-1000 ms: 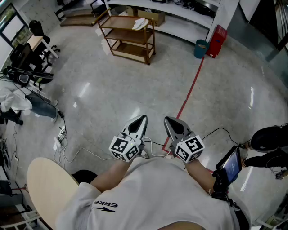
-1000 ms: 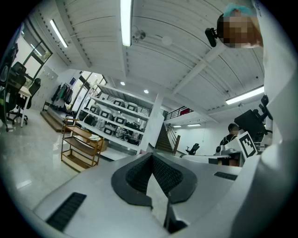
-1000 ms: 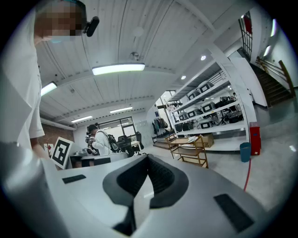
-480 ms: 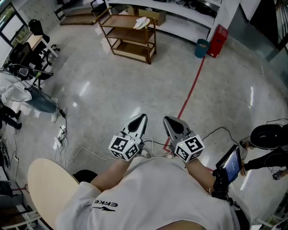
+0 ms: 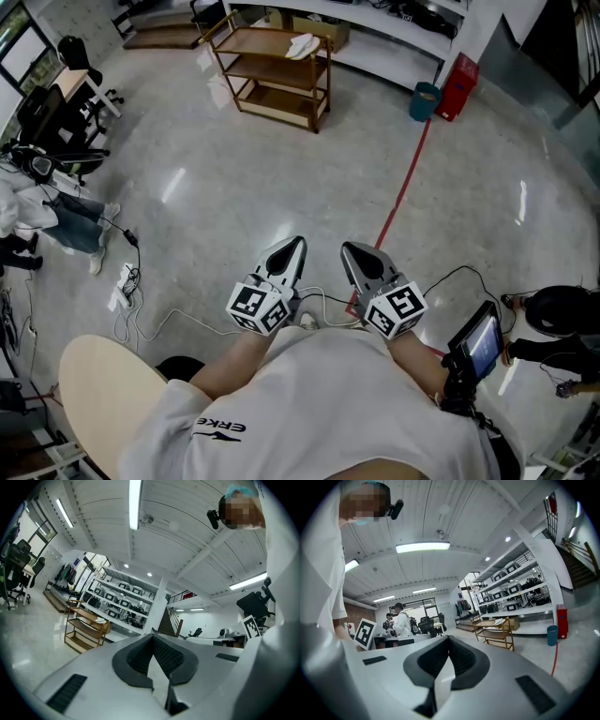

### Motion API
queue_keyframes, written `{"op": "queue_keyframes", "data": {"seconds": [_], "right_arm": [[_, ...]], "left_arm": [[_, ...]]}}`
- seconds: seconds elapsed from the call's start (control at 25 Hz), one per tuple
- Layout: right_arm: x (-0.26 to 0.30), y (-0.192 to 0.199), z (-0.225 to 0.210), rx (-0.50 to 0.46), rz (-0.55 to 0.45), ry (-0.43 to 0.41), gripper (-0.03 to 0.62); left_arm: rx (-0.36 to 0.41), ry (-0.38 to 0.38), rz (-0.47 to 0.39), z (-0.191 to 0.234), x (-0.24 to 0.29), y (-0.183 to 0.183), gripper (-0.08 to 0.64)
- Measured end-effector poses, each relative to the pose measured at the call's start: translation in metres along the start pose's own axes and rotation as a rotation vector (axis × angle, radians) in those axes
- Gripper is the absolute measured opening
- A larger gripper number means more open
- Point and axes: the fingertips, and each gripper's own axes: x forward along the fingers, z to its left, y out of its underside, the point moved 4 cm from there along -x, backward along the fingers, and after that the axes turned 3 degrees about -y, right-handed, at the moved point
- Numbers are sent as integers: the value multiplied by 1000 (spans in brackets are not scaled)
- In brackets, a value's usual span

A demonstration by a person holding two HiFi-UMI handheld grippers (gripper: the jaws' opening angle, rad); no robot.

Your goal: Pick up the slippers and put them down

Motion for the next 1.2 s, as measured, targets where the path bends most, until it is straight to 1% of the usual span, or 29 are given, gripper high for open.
{"op": "queue_keyframes", "data": {"seconds": [0.2,0.28,0.48,0.68,0.8,1.0,1.2], "right_arm": [[27,-10,17,-7,-8,-10,5],[40,-13,28,-17,-6,-31,5],[81,-15,56,-43,17,-150,5],[127,-13,92,-72,48,-310,5],[146,-8,112,-80,73,-381,5],[168,-8,133,-81,91,-448,5],[183,-6,141,-73,106,-497,5]], "left_arm": [[2,-25,-22,27,-12,-20,3],[1,-47,-32,38,-22,-30,3],[4,-160,-72,70,-57,-47,3],[-1,-315,-127,103,-104,-57,3],[-17,-389,-152,117,-130,-57,3],[-27,-453,-173,132,-151,-62,3],[-45,-490,-204,141,-156,-65,3]]}}
